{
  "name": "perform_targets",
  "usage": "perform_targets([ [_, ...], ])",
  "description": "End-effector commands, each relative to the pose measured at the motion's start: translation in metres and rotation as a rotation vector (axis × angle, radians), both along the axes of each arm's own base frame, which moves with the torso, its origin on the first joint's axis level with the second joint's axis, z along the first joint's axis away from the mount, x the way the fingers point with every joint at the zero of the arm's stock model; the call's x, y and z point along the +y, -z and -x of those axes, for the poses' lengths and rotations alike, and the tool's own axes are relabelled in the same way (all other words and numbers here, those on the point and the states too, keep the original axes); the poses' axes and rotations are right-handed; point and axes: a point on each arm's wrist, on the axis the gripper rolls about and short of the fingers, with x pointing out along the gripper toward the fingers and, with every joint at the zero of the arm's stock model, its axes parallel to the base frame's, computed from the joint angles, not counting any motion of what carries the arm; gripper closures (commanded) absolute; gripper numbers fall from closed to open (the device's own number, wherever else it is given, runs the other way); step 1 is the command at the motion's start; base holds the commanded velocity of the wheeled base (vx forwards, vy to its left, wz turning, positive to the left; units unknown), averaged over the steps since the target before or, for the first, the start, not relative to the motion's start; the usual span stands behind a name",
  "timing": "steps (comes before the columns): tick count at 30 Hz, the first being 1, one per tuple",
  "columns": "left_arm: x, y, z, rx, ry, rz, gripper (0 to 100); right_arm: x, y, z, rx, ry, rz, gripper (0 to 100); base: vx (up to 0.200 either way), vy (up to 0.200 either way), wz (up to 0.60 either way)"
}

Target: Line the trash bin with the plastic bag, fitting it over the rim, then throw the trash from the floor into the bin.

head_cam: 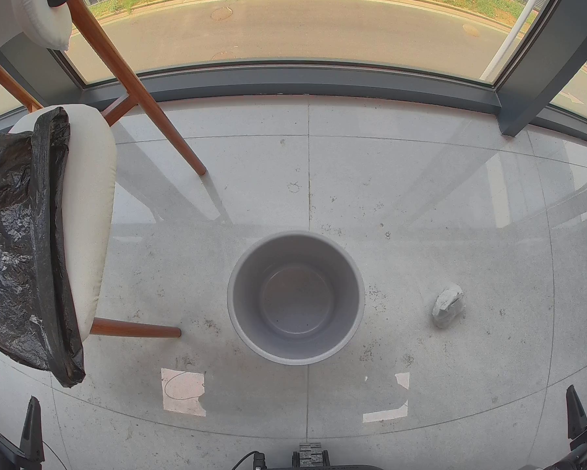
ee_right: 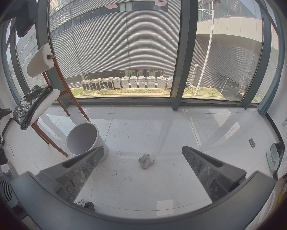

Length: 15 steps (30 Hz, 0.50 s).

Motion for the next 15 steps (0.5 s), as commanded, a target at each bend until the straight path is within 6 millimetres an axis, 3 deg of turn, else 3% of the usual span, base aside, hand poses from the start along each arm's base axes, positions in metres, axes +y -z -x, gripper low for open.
perform_targets([
  [1, 0.0, -0.011, 0.006, -0.059, -0.003, -0.002, 0, 0.0, 0.004, 0.0, 0.004, 0.0, -0.001, 0, 0.0, 0.0, 0.0],
  [5, 0.0, -0.032, 0.012, -0.106, 0.006, -0.001, 0, 0.0, 0.004, 0.0, 0.005, 0.0, -0.001, 0, 0.0, 0.0, 0.0],
  [15, 0.0, -0.075, -0.024, 0.124, 0.002, 0.007, 0, 0.0, 0.004, 0.0, 0.005, 0.0, -0.001, 0, 0.0, 0.0, 0.0],
])
